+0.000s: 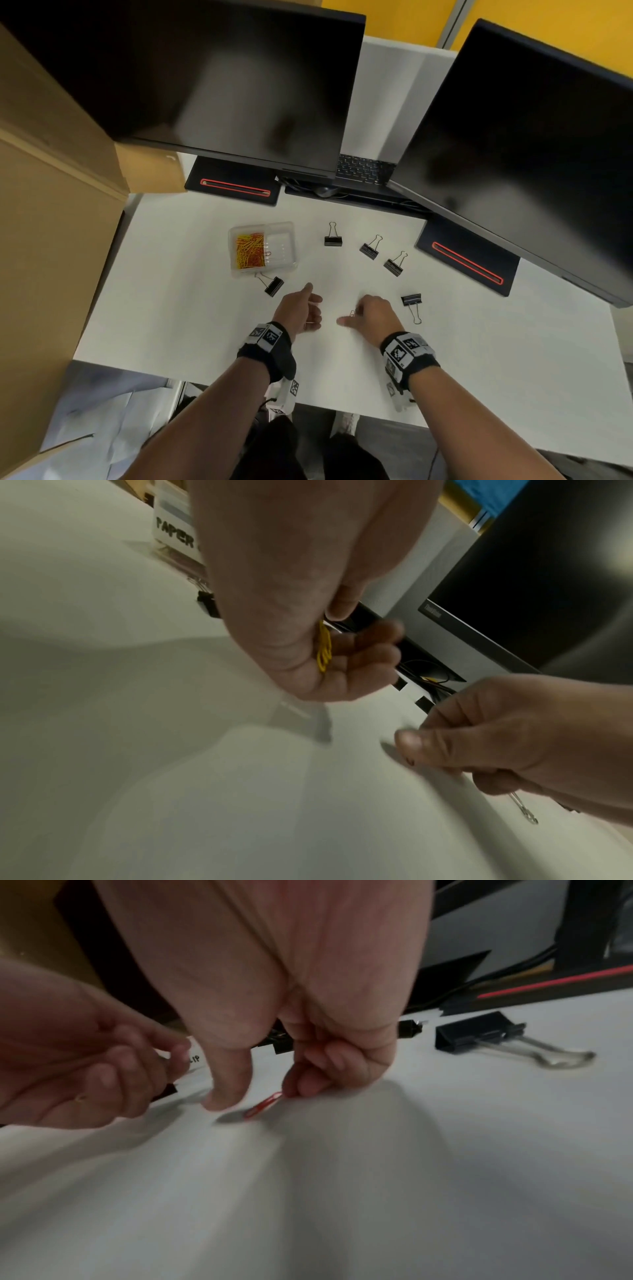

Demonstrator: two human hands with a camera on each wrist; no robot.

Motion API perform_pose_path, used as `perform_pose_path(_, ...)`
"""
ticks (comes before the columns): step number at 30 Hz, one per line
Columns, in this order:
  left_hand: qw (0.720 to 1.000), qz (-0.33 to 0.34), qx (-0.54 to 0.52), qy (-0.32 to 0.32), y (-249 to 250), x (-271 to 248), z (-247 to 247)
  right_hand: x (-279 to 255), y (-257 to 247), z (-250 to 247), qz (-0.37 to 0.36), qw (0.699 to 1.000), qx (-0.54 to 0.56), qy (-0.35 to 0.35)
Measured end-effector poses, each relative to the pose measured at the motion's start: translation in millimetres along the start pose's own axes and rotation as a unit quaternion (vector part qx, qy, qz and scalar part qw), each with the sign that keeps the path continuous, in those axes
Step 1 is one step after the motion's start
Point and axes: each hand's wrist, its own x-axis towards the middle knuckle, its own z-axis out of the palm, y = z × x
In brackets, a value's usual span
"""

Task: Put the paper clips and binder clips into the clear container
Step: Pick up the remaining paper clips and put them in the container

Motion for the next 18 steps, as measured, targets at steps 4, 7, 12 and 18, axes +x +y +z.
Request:
perform_pose_path(4, 1.0, -0.004, -0.015, -0.003, -1, 1, 1, 4, -10, 10, 0.033, 0.999, -0.038, 0.001)
perform_pose_path(7, 1.0, -0.012, -0.026, -0.012, -3, 2, 1, 9, -14, 12, 0.053, 0.998, -0.026, -0.005)
perform_pose_path(12, 0.999, -0.013, -0.048, -0.016, -4, 2, 0, 5, -16, 11, 0.027, 0.999, -0.038, -0.027)
perform_pose_path(18, 1.0, 0.006, -0.002, -0.007, -7, 1, 5, -1, -11, 19, -0.039, 0.998, -0.052, -0.005)
